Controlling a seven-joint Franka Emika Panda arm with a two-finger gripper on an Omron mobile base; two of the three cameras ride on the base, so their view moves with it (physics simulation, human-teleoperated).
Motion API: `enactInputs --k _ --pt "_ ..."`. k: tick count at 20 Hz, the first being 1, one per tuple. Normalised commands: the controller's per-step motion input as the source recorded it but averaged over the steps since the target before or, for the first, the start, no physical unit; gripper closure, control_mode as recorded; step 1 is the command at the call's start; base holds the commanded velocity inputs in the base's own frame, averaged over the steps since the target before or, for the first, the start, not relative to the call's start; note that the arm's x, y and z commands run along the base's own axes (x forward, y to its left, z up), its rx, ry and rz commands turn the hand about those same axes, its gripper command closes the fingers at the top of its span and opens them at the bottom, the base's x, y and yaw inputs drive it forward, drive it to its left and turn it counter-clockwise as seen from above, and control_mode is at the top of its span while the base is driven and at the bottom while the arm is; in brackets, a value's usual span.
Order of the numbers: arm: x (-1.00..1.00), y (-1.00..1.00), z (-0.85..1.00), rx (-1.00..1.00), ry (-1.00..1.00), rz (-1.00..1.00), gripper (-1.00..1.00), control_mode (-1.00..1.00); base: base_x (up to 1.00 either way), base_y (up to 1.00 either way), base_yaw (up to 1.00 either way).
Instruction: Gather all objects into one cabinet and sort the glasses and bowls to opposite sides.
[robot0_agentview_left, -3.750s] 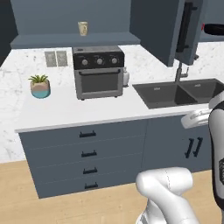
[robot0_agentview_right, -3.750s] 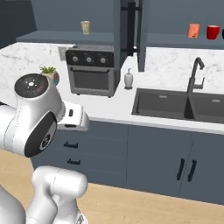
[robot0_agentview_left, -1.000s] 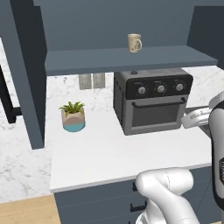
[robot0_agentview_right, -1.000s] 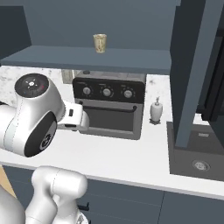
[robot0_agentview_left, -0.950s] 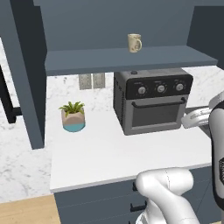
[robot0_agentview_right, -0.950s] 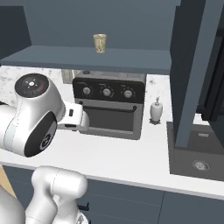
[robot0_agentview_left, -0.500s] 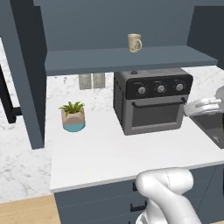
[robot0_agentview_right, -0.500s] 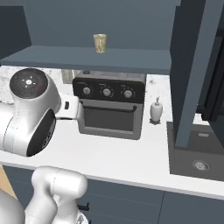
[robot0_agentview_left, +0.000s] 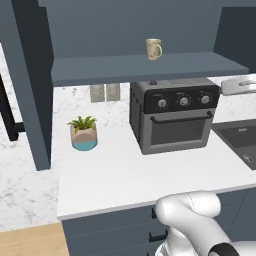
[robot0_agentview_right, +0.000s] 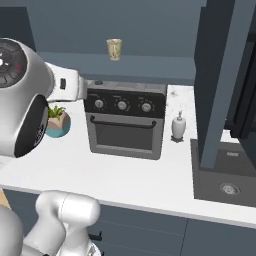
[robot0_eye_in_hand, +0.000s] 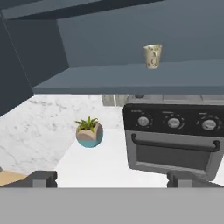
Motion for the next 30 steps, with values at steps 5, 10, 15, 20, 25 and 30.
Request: enactInputs --k 5,10,15,20,25,30 --pt "0.03 0.00 0.92 -0.08 -0.06 0.00 -1.00 -1.00 0.00 0.00 0.00" --pt "0.27 0.00 0.69 -0.08 0.00 0.00 -1.00 -1.00 0.00 0.00 0.00" --pt "0.64 0.00 0.03 -0.05 0.00 0.00 -1.00 -1.00 0.00 0.00 0.00" --pt "0.86 0.07 -0.08 0.00 -0.06 0.00 -1.00 -1.00 0.00 0.00 0.00" --pt "0.56 0.01 0.00 0.10 -0.25 -0.01 -1.00 -1.00 0.00 0.00 0.00" --pt "0.26 0.00 -0.16 0.02 -0.39 -0.08 -1.00 -1.00 0.00 0.00 0.00"
